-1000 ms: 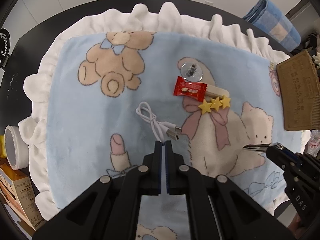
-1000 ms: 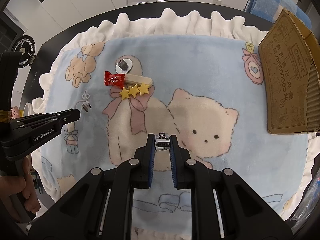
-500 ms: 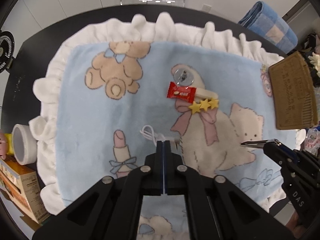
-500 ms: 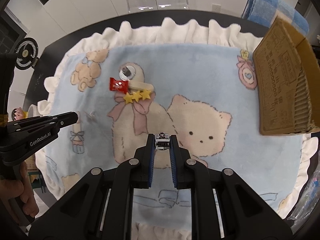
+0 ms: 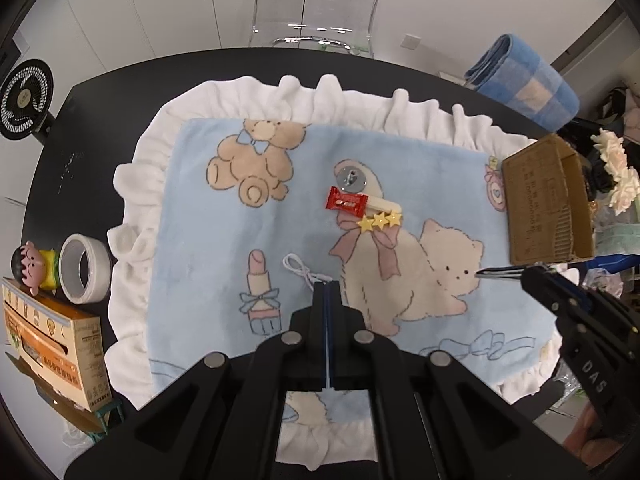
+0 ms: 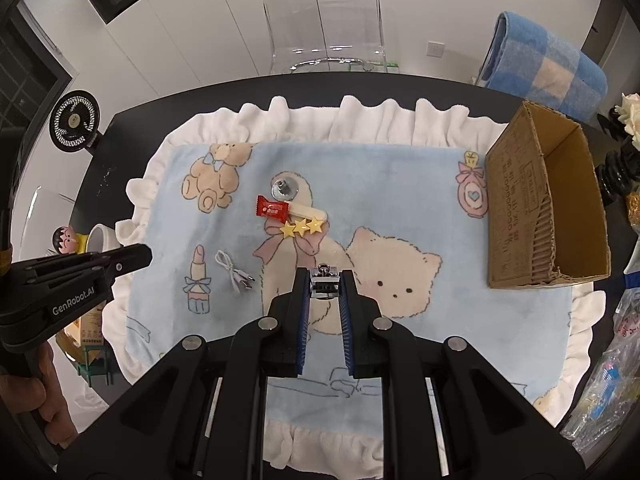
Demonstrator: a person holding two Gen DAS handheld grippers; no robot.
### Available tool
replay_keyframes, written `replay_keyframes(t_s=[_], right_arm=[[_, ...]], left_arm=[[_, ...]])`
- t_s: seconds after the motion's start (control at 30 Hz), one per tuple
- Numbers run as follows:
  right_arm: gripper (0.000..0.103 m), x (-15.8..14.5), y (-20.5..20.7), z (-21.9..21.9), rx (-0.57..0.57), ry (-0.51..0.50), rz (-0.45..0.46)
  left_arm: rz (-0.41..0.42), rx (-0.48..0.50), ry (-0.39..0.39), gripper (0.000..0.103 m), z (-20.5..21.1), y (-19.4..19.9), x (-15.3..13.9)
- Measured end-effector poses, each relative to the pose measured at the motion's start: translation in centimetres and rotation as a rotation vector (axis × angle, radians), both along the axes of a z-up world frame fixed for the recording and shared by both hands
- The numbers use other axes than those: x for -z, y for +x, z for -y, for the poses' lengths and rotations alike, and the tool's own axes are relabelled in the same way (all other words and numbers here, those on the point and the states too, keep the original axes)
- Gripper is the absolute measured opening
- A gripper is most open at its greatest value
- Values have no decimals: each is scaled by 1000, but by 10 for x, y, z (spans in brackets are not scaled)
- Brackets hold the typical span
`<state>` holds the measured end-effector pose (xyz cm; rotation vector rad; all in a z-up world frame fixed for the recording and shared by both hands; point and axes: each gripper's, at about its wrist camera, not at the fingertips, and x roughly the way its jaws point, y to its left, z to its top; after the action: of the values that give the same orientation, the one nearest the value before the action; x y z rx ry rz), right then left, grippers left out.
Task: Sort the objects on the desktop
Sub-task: 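Lift the white cable with the left tool while the right tool holds the clipper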
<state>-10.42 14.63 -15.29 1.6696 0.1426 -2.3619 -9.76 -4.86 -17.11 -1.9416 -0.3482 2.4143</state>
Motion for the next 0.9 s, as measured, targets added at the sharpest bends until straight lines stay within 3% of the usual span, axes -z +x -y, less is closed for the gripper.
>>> replay_keyframes(t_s=[0.17,0.2,0.27,0.33,0.37,0.63,0.9], right_arm=[[14,3,1,-3,6,-5,-8],[14,5,0,-5,8,-14,-16],[14,15,-3,-8,13,-16,-31],[14,30,-8,-11,19,-3,-43],[14,37,-11,-12,22,0,-51],[14,83,-18,-19,21,-26,-124],[14,120,-4,-39,45,-42,-9]], left_arm=[[27,2,-9,2,-5,1,17],[35,1,-11,6,-7,1,25],[44,2,-10,24,-10,0,39],[48,-5,-2,51,-13,-2,56],[48,-8,-4,53,-14,-4,66],[96,-10,-52,54,-25,-20,129],[136,-24,-46,50,-32,-25,156]])
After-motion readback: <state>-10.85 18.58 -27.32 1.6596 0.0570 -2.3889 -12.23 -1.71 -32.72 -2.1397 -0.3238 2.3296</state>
